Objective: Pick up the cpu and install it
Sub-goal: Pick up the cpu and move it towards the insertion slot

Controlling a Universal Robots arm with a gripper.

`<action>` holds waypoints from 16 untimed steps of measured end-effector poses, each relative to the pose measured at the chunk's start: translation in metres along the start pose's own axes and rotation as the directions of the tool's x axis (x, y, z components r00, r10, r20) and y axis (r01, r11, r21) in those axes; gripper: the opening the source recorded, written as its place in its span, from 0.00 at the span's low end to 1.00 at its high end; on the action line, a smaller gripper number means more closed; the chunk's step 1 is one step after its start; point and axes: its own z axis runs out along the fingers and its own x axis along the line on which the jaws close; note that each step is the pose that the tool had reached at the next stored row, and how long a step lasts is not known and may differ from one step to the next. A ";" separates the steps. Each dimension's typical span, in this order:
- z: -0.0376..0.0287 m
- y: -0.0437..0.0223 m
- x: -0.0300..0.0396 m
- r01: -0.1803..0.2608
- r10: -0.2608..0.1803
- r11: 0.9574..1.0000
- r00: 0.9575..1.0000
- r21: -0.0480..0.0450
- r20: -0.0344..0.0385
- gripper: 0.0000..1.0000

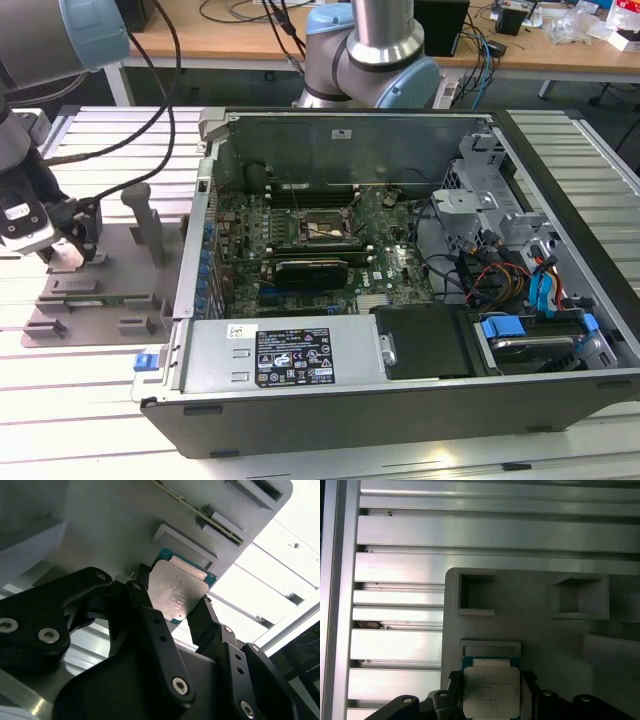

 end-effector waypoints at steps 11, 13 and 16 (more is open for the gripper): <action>-0.0352 0.0020 -0.0003 0.000 0.000 1.000 1.000 0.000 0.000 0.55; -0.0363 0.0020 -0.0003 0.000 0.000 1.000 1.000 0.000 0.000 0.55; -0.0419 0.0023 -0.0003 0.000 0.000 1.000 1.000 0.000 0.000 0.55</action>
